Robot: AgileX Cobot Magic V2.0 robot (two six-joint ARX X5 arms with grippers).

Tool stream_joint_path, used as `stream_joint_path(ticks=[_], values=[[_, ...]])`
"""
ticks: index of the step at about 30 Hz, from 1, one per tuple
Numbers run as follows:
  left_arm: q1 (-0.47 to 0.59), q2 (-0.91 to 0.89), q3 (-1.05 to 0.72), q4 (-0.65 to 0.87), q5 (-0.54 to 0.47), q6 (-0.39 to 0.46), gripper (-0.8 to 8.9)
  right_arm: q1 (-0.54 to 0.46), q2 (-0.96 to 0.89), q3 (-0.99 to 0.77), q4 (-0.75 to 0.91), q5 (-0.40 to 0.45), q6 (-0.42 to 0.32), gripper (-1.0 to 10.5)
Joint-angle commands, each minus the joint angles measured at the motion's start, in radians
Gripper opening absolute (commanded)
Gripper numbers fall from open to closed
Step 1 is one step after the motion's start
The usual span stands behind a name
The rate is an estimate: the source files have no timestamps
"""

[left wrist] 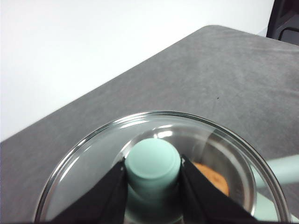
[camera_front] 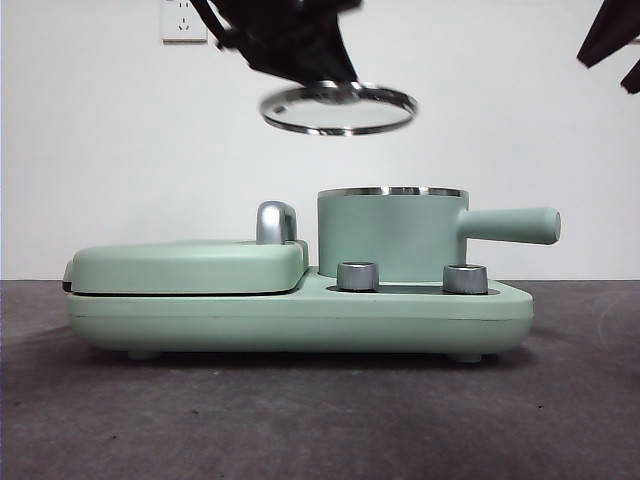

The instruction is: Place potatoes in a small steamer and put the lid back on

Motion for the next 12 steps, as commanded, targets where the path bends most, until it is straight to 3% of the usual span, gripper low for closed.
stream_joint_path(ticks=[1, 12], values=[[-0.011, 0.058, 0.073, 0.051, 0.013, 0.021, 0.15, 0.005, -0.004, 0.001, -0.003, 0.003, 0.03, 2.8], [-0.011, 0.232, 0.246, 0.049, 0.026, 0.024, 0.15, 0.005, -0.003, 0.001, -0.041, 0.034, 0.035, 2.8]])
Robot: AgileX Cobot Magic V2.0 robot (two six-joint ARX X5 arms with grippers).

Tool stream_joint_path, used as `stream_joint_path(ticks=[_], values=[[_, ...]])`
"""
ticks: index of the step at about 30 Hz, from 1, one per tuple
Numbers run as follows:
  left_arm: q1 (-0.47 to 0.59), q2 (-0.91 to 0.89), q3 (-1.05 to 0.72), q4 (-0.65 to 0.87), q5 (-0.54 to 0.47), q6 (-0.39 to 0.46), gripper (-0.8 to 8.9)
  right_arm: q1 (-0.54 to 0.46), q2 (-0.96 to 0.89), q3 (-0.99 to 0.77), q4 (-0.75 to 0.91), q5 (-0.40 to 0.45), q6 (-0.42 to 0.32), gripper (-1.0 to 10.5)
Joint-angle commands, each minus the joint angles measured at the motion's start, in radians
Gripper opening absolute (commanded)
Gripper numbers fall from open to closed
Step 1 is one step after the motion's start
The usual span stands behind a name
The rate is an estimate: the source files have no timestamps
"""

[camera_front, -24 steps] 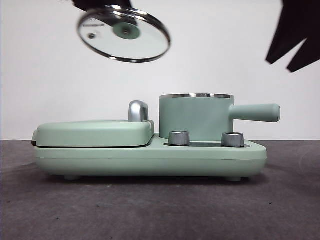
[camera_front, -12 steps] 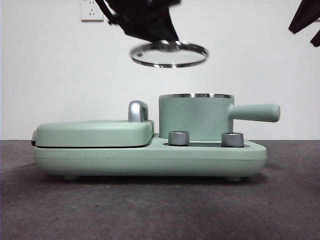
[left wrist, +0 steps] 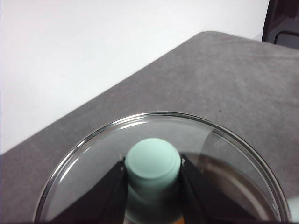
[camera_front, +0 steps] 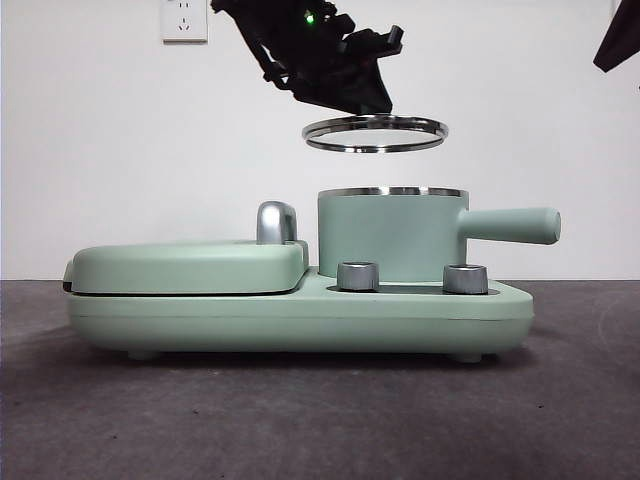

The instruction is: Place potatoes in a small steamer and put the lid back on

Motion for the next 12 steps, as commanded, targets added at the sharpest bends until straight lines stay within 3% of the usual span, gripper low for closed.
stream_joint_path(ticks=[1, 12], values=[[-0.009, 0.034, 0.042, 0.036, 0.013, 0.013, 0.15, 0.005, 0.005, 0.001, -0.004, 0.005, 0.012, 2.8], [-0.026, 0.076, 0.042, 0.001, 0.038, -0.013, 0.15, 0.005, 0.006, 0.001, -0.01, 0.024, 0.011, 2.8]])
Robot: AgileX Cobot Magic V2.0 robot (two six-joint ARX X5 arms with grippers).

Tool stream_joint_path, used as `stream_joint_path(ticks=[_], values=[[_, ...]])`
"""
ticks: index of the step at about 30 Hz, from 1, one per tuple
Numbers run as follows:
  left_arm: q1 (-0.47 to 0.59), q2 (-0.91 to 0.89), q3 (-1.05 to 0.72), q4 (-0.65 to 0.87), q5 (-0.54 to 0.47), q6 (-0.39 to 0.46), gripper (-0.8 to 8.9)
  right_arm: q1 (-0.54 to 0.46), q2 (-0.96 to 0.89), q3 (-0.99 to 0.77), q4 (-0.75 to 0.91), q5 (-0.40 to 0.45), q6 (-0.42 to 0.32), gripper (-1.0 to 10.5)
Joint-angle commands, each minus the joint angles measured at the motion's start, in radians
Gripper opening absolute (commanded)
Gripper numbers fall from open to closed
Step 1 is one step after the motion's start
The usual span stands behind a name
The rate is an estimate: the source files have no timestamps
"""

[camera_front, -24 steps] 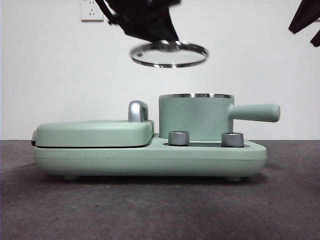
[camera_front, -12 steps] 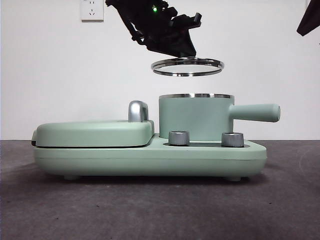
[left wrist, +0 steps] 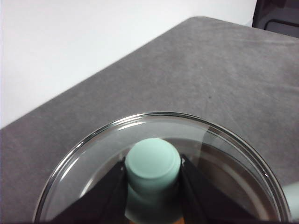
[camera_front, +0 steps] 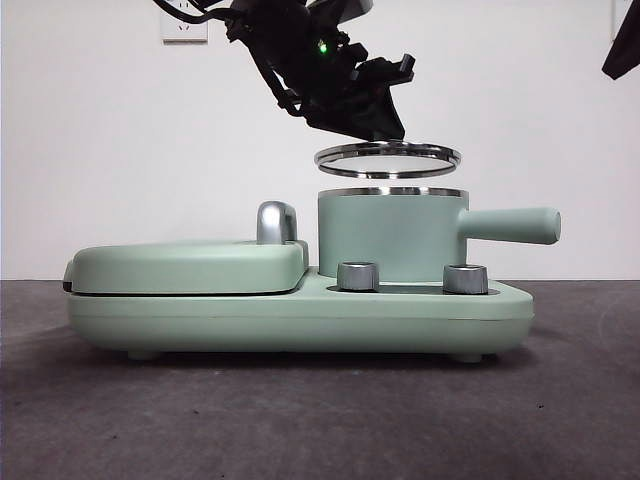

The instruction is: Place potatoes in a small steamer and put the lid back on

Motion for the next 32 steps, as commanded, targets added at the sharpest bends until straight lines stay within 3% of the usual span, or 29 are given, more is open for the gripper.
stream_joint_path(ticks=[1, 9, 32], values=[[-0.018, 0.022, 0.034, 0.012, 0.005, -0.005, 0.15, 0.005, 0.006, 0.001, 0.005, 0.002, 0.01, 2.8], [-0.016, 0.023, 0.034, -0.053, 0.005, 0.007, 0.15, 0.005, 0.005, 0.001, 0.005, 0.001, 0.01, 2.8], [-0.017, 0.048, 0.034, -0.016, 0.012, 0.03, 0.15, 0.005, 0.005, 0.001, -0.028, 0.001, 0.006, 2.8]])
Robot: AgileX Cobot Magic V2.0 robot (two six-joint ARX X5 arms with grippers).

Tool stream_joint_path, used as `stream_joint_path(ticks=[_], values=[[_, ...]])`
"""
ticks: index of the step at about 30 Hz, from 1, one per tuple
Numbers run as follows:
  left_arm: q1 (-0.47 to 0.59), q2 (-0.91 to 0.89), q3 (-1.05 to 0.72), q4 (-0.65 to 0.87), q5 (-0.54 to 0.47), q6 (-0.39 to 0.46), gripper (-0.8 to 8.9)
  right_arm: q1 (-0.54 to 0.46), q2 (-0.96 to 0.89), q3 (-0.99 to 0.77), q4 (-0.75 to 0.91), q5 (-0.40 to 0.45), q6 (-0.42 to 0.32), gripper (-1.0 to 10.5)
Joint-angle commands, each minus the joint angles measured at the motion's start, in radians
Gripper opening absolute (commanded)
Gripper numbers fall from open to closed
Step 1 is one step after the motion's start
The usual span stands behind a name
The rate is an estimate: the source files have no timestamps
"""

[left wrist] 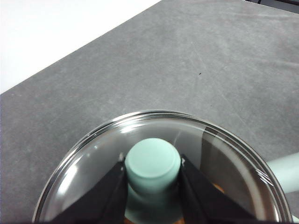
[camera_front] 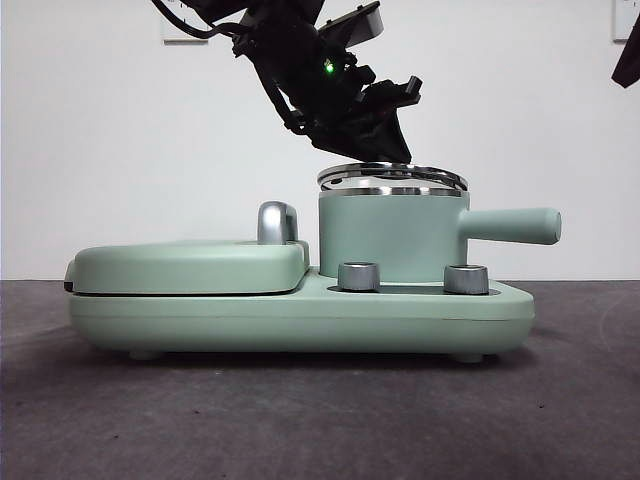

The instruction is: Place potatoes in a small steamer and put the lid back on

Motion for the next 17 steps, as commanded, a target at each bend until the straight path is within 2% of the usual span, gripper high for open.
stream_joint_path(ticks=[1, 7, 17], values=[[-0.008, 0.022, 0.034, 0.035, 0.003, 0.026, 0.15, 0.005, 0.005, 0.001, 0.006, 0.001, 0.006, 2.8], [-0.011, 0.022, 0.034, 0.035, 0.003, 0.059, 0.15, 0.005, 0.005, 0.001, 0.006, 0.002, 0.006, 2.8], [-0.016, 0.022, 0.033, 0.082, 0.003, 0.061, 0.16, 0.005, 0.005, 0.001, 0.003, 0.009, 0.006, 2.8]])
